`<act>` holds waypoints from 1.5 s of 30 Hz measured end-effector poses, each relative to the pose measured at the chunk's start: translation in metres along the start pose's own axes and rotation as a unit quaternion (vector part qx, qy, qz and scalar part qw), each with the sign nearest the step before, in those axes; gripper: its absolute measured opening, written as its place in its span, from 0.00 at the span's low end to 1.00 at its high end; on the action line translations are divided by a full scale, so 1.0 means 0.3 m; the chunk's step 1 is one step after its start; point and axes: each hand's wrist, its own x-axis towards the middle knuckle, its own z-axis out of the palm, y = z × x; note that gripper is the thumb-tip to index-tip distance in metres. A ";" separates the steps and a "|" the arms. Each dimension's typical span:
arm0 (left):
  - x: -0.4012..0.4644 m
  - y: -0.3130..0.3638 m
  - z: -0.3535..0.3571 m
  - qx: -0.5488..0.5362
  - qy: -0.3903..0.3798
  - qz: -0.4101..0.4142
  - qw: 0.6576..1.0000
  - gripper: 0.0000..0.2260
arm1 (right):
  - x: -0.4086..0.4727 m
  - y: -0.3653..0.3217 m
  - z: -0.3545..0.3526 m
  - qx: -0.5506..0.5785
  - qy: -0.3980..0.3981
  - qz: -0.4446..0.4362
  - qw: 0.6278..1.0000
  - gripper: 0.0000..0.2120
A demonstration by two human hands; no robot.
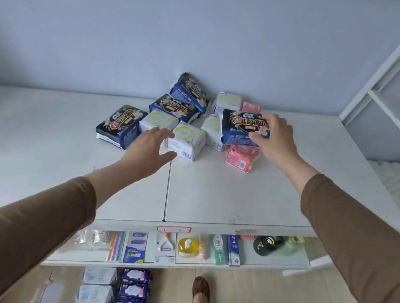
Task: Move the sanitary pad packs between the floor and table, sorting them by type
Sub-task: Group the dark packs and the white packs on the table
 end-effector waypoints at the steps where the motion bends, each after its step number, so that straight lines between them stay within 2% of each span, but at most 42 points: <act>1: 0.056 -0.002 -0.002 -0.001 0.001 -0.006 1.000 0.21 | 0.070 0.020 -0.010 -0.023 -0.019 0.007 1.000 0.29; 4: 0.243 -0.005 0.000 -0.001 0.013 -0.036 0.999 0.22 | 0.245 0.068 -0.029 -0.047 -0.114 0.030 0.992 0.39; 9: 0.575 -0.022 0.034 -0.019 0.003 -0.129 0.991 0.27 | 0.405 0.143 -0.025 0.063 -0.319 0.023 0.945 0.46; 12: 0.746 -0.053 0.060 -0.014 0.011 -0.167 0.986 0.31 | 0.463 0.171 -0.012 0.089 -0.395 0.038 0.914 0.42; 15: 0.881 -0.096 0.089 0.008 0.001 -0.200 0.980 0.39 | 0.501 0.195 -0.003 0.126 -0.445 0.053 0.885 0.34; 17: 0.949 -0.124 0.115 -0.002 -0.009 -0.227 0.974 0.40 | 0.522 0.216 0.004 0.156 -0.470 0.065 0.866 0.29; 20: 1.020 -0.147 0.148 -0.053 -0.010 -0.268 0.962 0.42 | 0.547 0.240 0.011 0.170 -0.475 0.074 0.861 0.25; 23: 1.063 -0.154 0.151 -0.107 -0.009 -0.332 0.937 0.45 | 0.565 0.245 0.010 0.164 -0.470 0.076 0.864 0.28; 26: 1.078 -0.148 0.134 -0.163 -0.028 -0.356 0.920 0.37 | 0.572 0.247 0.006 0.173 -0.464 0.077 0.866 0.34; 28: 1.059 -0.135 0.118 -0.206 -0.017 -0.341 0.917 0.31 | 0.563 0.244 0.003 0.190 -0.462 0.078 0.863 0.33; 30: 1.016 -0.114 0.096 -0.261 0.010 -0.306 0.916 0.28 | 0.540 0.233 0.003 0.222 -0.456 0.083 0.858 0.28; 32: 0.956 -0.094 0.071 -0.313 0.033 -0.274 0.909 0.27 | 0.504 0.216 0.000 0.249 -0.441 0.087 0.858 0.24; 36: 0.793 -0.079 0.021 -0.386 0.023 -0.241 0.890 0.27 | 0.389 0.164 -0.014 0.290 -0.416 0.084 0.858 0.23; 41: 0.502 -0.084 -0.039 -0.404 0.026 -0.204 0.891 0.30 | 0.113 0.083 -0.034 0.319 -0.410 0.070 0.852 0.20; 45: 0.181 -0.088 -0.076 -0.400 0.014 -0.182 0.898 0.33 | -0.206 0.037 -0.033 0.346 -0.398 0.071 0.846 0.25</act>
